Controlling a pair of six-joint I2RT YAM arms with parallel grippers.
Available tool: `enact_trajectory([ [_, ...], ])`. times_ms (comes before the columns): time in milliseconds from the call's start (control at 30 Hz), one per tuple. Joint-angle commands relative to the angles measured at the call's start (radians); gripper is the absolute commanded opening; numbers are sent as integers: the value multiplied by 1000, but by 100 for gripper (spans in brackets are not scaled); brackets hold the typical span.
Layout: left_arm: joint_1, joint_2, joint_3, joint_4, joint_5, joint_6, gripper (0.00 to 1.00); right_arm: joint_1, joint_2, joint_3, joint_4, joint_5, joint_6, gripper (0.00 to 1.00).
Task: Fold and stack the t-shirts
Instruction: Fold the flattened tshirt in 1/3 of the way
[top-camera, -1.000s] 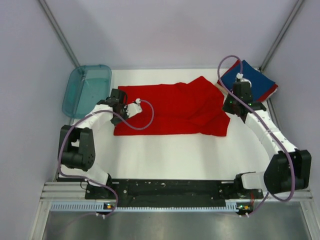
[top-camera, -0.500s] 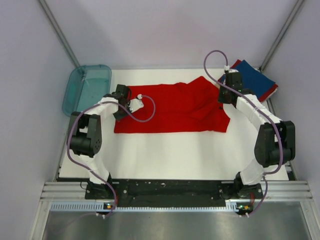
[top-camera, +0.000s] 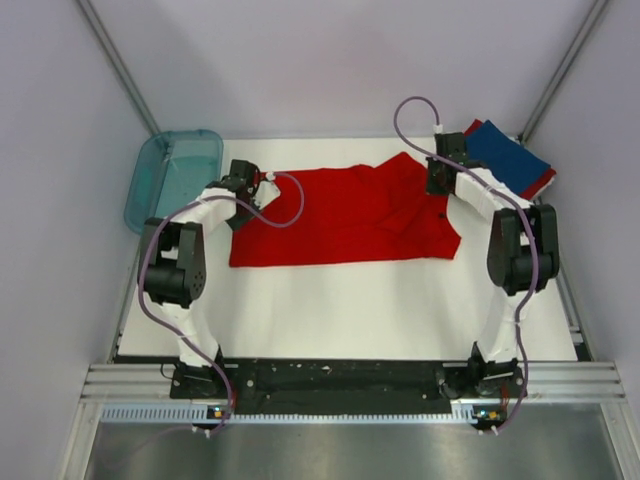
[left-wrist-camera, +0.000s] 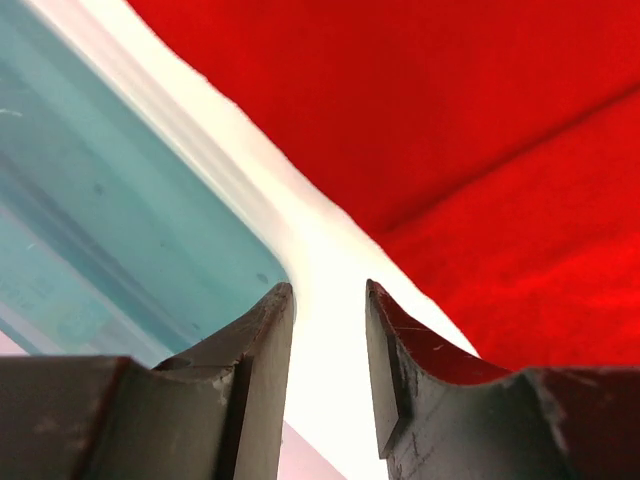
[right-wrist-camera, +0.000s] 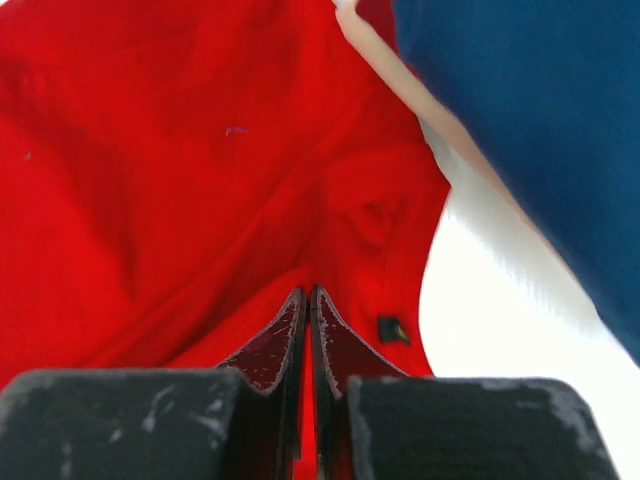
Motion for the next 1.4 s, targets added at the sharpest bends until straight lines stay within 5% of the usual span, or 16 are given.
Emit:
enact_trajectory([
  [0,12,-125,-34,72,53,-21,41,-8,114,158,36,-12,-18,0],
  [167,-24,-290,-241,14,327,150,52,-8,187,214,36,-22,-32,0],
  [300,-46,-266,-349,78,237,179,55,-10,217,250,11,0,-35,29],
  [467,-46,-221,-351,100,181,124,54,-7,141,330,-170,-34,-15,41],
  [600,-46,-250,-378,110,224,106,54,25,-57,109,-162,-179,67,43],
  [667,-46,-247,-381,115,229,95,54,64,-108,-53,-103,-273,112,55],
  [1200,-46,-249,-378,107,240,92,54,159,53,-68,-100,-181,175,48],
  [1367,-46,-236,-364,98,233,95,54,161,81,-44,-102,-138,158,24],
])
